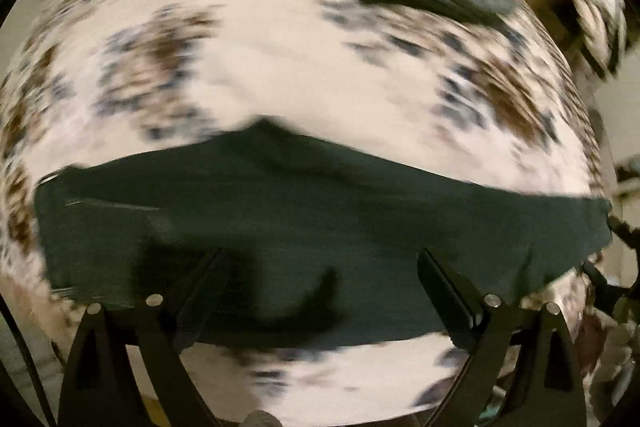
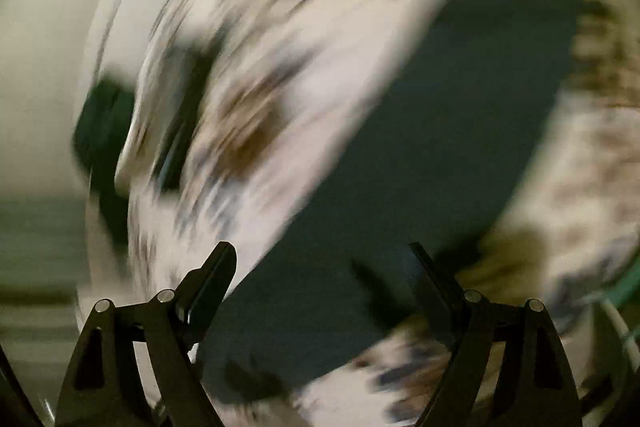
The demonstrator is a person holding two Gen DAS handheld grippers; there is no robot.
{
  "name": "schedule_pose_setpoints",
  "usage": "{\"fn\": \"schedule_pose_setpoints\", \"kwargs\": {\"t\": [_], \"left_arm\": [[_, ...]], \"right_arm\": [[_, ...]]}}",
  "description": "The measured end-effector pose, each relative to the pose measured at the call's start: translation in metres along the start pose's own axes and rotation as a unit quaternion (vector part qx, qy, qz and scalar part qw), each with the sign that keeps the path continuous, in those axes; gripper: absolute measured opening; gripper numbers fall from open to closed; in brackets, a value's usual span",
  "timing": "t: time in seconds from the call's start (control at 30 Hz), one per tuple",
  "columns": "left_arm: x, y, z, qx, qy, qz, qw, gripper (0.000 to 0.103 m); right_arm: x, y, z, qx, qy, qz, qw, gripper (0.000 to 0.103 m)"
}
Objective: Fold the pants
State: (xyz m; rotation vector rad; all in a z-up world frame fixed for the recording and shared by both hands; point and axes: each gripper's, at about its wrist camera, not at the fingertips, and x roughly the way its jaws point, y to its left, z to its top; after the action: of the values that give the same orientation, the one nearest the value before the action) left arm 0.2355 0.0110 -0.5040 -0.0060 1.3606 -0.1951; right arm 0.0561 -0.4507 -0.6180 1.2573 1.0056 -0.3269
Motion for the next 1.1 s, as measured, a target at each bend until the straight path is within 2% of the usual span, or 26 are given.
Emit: {"fn": "schedule_pose_setpoints", "kwargs": {"t": [0.07,0.17,0.3,0.37,0.43,0.47,0.5,0.53,0.57,0.67,0.8,0.83,0.87,0.97,1.03,1.07,1.1], "left_arm": [[0.014,-0.041,0.0,0.02,0.013,-0.013,0.9996,0.096],[0.038,-0.093,0.0,0.043,0.036,-0.027,0.9981,0.096],[0.072,-0.159,-0.004,0.064,0.068,-0.048,0.9945,0.096],[0.095,-0.184,-0.004,0.068,0.084,-0.056,0.9925,0.096],[0.111,-0.198,-0.007,0.071,0.096,-0.049,0.9916,0.096],[0.12,-0.204,-0.007,0.072,0.102,-0.035,0.9916,0.096],[0.124,-0.206,-0.006,0.073,0.101,-0.024,0.9919,0.096],[0.128,-0.208,-0.006,0.072,0.101,-0.018,0.9921,0.096],[0.13,-0.208,-0.005,0.068,0.101,-0.017,0.9925,0.096],[0.131,-0.207,-0.004,0.062,0.097,-0.018,0.9932,0.096],[0.133,-0.209,-0.003,0.065,0.1,-0.016,0.9928,0.098],[0.134,-0.209,-0.002,0.064,0.101,-0.015,0.9927,0.098],[0.135,-0.21,-0.001,0.063,0.102,-0.016,0.9926,0.098],[0.135,-0.21,-0.002,0.06,0.103,-0.014,0.9927,0.098],[0.133,-0.209,-0.001,0.06,0.103,-0.013,0.9928,0.098],[0.133,-0.209,-0.002,0.059,0.103,-0.012,0.9928,0.098],[0.133,-0.209,-0.002,0.059,0.103,-0.011,0.9929,0.099]], "right_arm": [[-0.029,-0.06,0.027,0.047,-0.043,-0.003,0.998,0.087],[-0.037,-0.116,0.064,0.085,-0.062,0.034,0.994,0.086],[-0.01,-0.147,0.096,0.103,-0.041,0.101,0.989,0.085],[0.007,-0.154,0.109,0.109,-0.031,0.105,0.988,0.085],[0.019,-0.161,0.113,0.107,-0.032,0.102,0.988,0.081],[0.022,-0.16,0.115,0.103,-0.038,0.105,0.988,0.072],[0.022,-0.158,0.115,0.096,-0.049,0.115,0.988,0.05],[0.023,-0.154,0.115,0.087,-0.054,0.127,0.987,0.04],[0.019,-0.15,0.117,0.069,-0.062,0.132,0.987,0.035],[0.02,-0.146,0.118,0.041,-0.062,0.127,0.989,0.035],[0.031,-0.142,0.12,0.049,-0.05,0.127,0.989,0.034],[0.024,-0.139,0.12,0.047,-0.061,0.126,0.989,0.03],[0.014,-0.132,0.118,0.035,-0.077,0.131,0.988,0.021],[-0.011,-0.11,0.111,0.005,-0.1,0.14,0.985,0.021],[-0.01,-0.106,0.112,0.0,-0.09,0.145,0.985,0.021],[-0.007,-0.111,0.117,0.0,-0.084,0.128,0.988,0.021],[0.004,-0.112,0.124,0.006,-0.072,0.114,0.991,0.026]]}}
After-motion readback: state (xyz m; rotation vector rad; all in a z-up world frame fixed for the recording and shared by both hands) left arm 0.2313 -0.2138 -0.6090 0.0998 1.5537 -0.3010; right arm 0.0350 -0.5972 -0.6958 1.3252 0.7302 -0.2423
